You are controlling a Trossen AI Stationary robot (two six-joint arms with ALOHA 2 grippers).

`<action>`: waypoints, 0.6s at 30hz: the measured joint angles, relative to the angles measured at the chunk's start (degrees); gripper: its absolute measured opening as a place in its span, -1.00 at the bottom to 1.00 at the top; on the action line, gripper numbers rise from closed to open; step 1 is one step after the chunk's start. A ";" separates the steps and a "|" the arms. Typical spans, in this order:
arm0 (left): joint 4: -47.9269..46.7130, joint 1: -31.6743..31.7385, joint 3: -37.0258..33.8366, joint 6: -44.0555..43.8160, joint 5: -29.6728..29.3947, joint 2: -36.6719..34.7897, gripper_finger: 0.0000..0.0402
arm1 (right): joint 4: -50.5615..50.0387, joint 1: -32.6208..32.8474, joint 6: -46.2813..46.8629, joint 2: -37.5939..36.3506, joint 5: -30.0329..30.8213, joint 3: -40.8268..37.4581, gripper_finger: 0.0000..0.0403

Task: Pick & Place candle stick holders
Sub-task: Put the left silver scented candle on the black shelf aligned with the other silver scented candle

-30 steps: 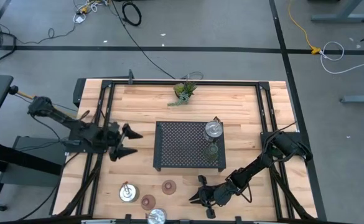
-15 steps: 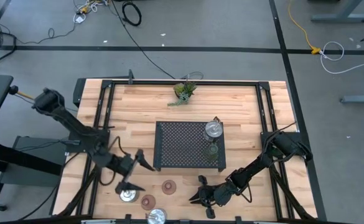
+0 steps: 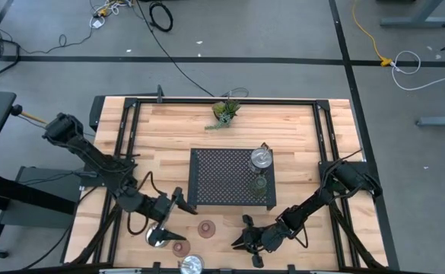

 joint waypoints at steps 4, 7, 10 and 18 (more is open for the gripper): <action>1.28 0.00 0.00 -2.62 -0.84 0.00 0.99 | 0.00 0.00 0.00 0.00 -0.01 0.00 -0.77; 1.93 0.00 0.00 -4.78 -0.85 -0.02 0.99 | 0.00 -0.01 0.00 0.00 -0.01 0.00 -0.77; 1.96 0.00 0.00 -6.54 -1.19 -0.02 0.99 | 0.00 -0.01 0.00 0.00 -0.02 0.00 -0.77; -2.73 -0.83 0.18 -15.41 -8.36 0.04 0.99 | 0.00 -0.01 -0.01 0.00 -0.02 0.00 -0.77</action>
